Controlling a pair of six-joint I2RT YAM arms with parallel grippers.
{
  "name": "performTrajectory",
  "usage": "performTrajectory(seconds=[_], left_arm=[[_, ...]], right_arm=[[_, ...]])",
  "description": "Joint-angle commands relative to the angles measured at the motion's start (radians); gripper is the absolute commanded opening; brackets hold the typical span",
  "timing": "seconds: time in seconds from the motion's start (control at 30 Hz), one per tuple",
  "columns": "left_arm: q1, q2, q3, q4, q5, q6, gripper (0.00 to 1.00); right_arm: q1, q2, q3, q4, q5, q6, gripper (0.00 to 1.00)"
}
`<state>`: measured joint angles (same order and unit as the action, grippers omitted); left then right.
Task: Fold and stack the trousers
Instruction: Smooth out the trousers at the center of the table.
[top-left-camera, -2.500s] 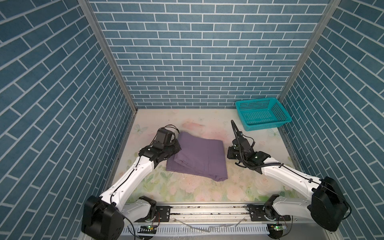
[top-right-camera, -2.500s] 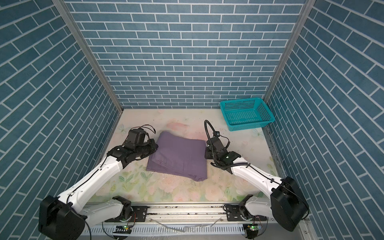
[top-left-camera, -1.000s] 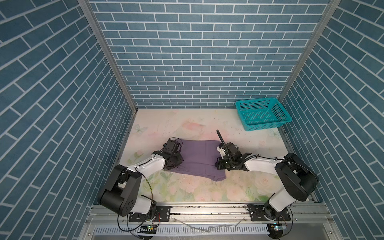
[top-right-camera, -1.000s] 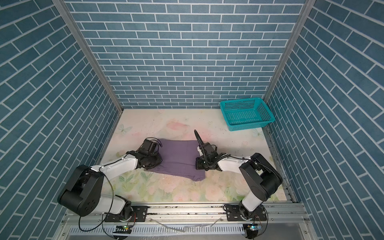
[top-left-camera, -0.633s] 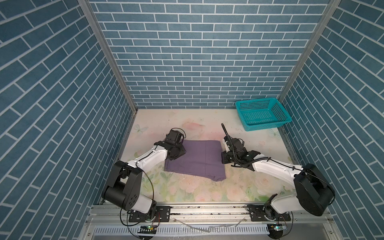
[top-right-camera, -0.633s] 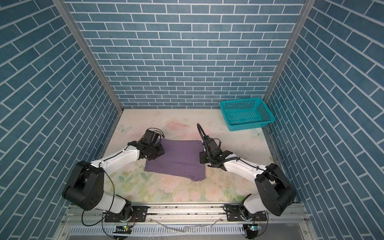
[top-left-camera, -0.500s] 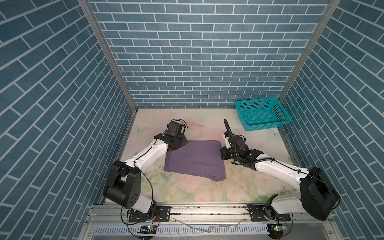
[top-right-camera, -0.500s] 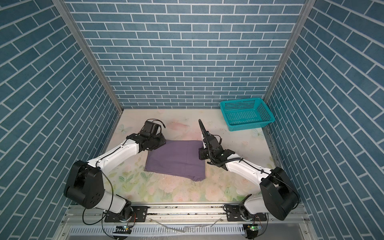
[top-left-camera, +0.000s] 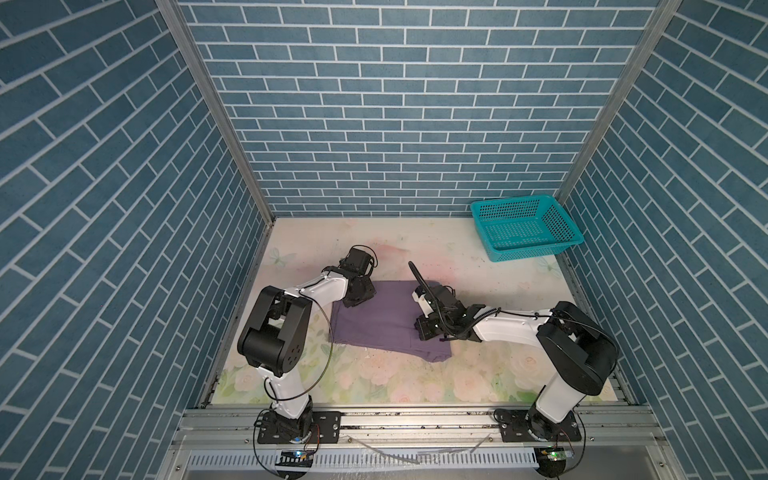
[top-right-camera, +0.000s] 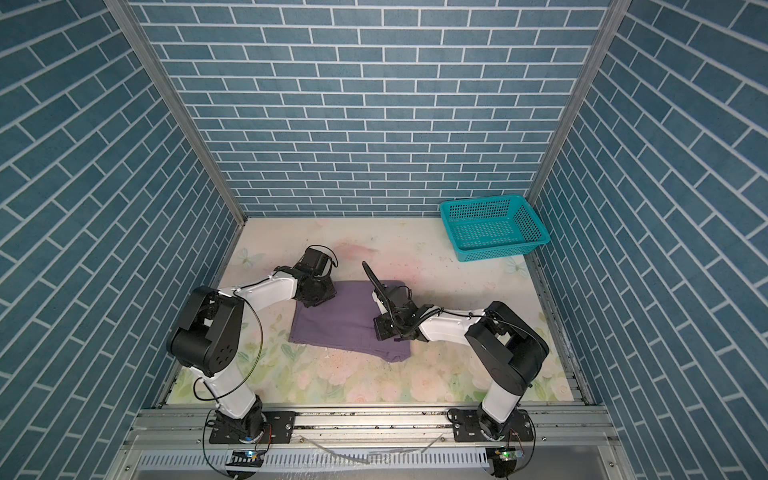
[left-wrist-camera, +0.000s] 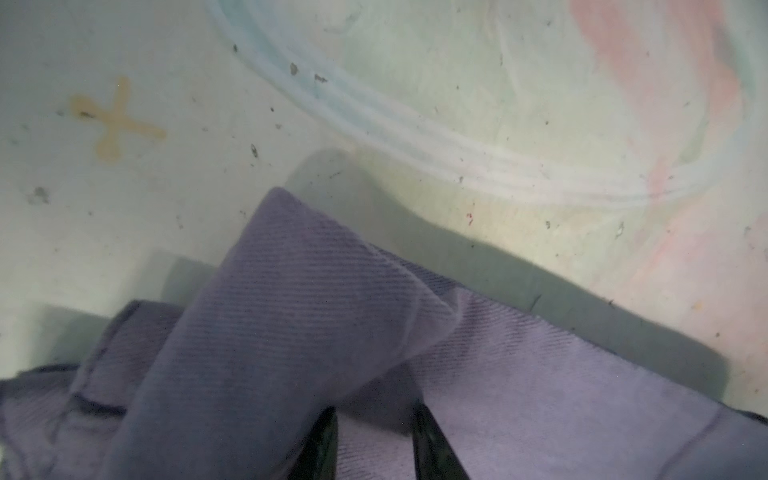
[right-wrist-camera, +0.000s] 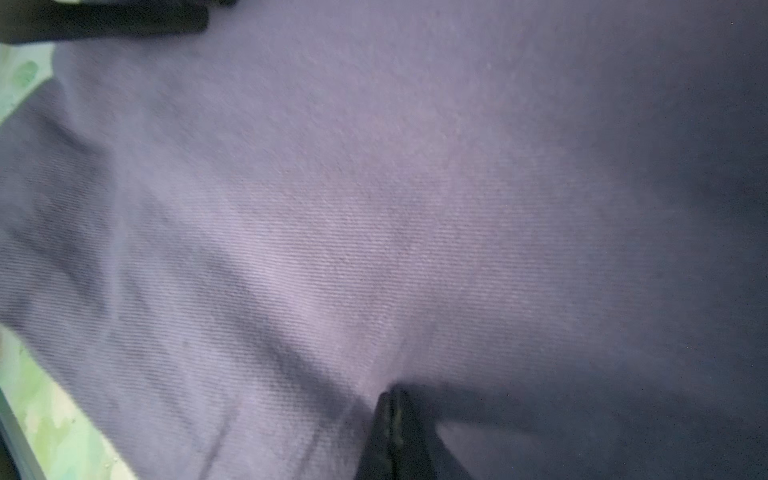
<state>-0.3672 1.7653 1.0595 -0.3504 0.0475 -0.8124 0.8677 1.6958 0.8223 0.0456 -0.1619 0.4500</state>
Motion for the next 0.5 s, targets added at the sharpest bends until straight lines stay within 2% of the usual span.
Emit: performTrajectory(seconds=[0.0,0.07,0.17,0.33,0.47], left_arm=[[0.028,0.004,-0.056,-0.002,-0.01,-0.016,0.32],[0.037,-0.018,-0.071,0.005,0.012,-0.014,0.29],[0.036,-0.125,-0.086,0.02,0.023,0.01,0.3],[0.031,-0.353,-0.051,-0.115,-0.047,0.055,0.35],[0.019,-0.525,-0.086,-0.199,-0.097,0.061,0.41]], right_arm=[[-0.003,0.009,-0.049,-0.016,-0.003,0.021,0.0],[-0.003,-0.007,-0.065,-0.016,0.007,0.02,0.0],[-0.003,-0.037,-0.047,-0.049,0.038,-0.004,0.0],[-0.003,-0.127,-0.003,-0.094,0.105,-0.049,0.0],[-0.002,-0.203,0.012,-0.127,0.146,-0.056,0.0]])
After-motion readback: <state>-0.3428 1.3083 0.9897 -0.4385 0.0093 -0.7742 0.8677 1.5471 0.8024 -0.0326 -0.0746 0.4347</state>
